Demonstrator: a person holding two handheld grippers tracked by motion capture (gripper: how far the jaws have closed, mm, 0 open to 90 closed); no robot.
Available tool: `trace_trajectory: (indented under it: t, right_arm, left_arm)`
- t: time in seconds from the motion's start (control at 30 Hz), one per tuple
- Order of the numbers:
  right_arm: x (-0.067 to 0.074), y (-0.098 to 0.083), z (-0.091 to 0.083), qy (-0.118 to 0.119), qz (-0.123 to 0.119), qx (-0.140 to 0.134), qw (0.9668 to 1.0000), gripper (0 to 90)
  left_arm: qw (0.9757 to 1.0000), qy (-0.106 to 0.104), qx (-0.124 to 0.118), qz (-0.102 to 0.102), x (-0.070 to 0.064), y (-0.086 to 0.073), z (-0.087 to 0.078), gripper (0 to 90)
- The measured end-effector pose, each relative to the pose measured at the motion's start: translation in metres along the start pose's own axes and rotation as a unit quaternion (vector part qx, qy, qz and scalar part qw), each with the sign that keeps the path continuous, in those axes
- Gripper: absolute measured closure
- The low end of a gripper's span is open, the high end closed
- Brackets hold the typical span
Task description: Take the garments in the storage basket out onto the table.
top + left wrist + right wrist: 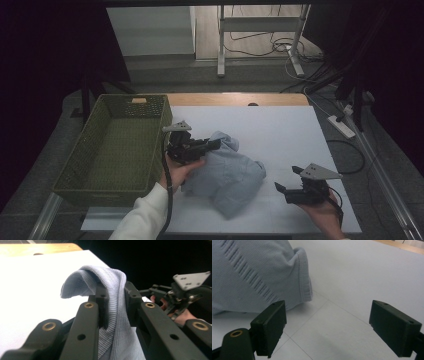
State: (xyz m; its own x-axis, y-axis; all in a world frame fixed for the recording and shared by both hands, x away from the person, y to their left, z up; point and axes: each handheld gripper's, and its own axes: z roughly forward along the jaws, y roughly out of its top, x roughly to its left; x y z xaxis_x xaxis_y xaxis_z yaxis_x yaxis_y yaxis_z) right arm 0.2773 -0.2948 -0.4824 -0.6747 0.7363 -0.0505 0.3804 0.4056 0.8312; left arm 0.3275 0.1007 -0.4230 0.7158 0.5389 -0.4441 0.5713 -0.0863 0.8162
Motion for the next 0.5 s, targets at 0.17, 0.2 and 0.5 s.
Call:
trace_trajectory:
  t: [0.17, 0.2, 0.5]
  right_arm:
    - [-0.001, 0.000, 0.000, 0.000, 0.000, 0.001, 1.0000, 14.5]
    - [-0.001, 0.000, 0.000, 0.001, 0.000, 0.001, 1.0000, 14.6]
    - [0.000, 0.001, 0.001, 0.002, -0.002, 0.000, 1.0000, 14.6]
  left_arm:
    - [0.9999, 0.011, 0.010, -0.003, 0.006, -0.007, 0.002, 76.4]
    - [0.9998, 0.015, 0.013, -0.003, 0.007, -0.008, 0.002, 76.3]
    - [0.9988, 0.035, 0.033, -0.003, 0.013, -0.020, 0.006, 75.5]
